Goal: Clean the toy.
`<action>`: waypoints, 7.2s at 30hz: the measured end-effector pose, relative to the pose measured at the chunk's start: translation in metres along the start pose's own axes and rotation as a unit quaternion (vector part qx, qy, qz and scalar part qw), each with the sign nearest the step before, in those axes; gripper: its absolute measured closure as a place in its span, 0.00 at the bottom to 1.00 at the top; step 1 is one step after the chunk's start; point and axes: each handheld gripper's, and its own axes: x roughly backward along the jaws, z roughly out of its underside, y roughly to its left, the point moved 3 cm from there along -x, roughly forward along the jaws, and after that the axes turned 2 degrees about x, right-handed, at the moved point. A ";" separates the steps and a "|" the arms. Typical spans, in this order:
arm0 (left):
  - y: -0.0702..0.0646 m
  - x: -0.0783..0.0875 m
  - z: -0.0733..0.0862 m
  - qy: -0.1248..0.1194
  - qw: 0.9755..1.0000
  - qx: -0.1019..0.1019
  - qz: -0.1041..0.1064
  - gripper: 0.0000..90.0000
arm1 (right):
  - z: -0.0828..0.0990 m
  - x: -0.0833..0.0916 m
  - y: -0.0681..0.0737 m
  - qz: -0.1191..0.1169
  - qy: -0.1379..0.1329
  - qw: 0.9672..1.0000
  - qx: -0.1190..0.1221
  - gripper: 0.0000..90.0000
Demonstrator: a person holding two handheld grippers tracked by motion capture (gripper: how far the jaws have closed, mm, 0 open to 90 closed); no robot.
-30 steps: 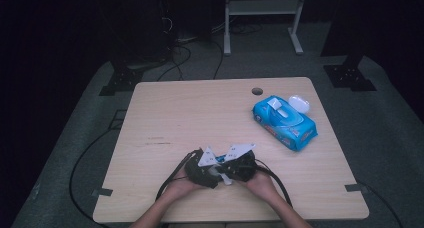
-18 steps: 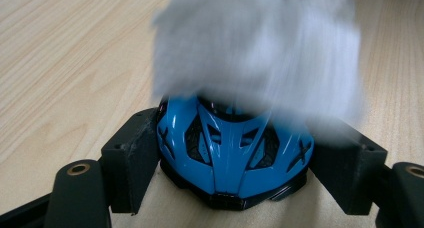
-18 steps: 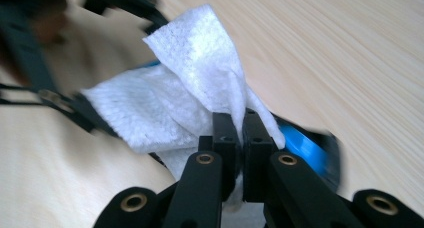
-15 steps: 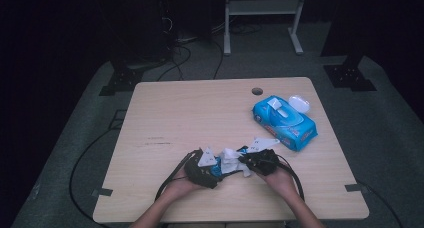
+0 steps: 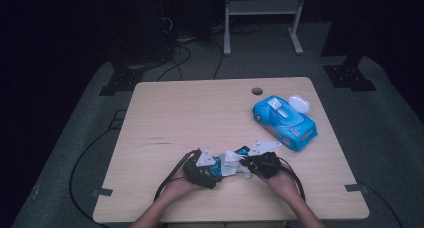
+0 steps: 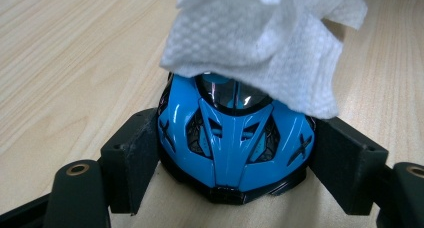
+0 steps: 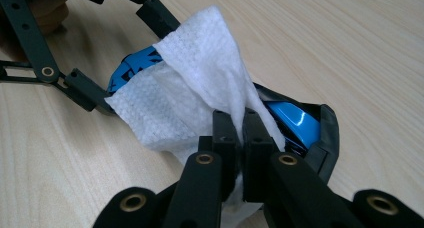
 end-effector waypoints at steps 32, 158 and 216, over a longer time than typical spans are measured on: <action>0.000 -0.001 0.000 -0.004 1.000 0.001 0.001 0.27 | -0.007 -0.010 -0.007 -0.013 -0.023 0.999 -0.040 0.97; 0.004 -0.003 0.000 -0.006 1.000 0.016 0.011 0.28 | -0.052 -0.063 0.030 -0.037 0.028 0.999 -0.009 0.97; 0.004 -0.003 0.000 -0.006 1.000 0.015 0.011 0.28 | -0.020 -0.011 -0.026 0.035 0.013 0.999 -0.033 0.97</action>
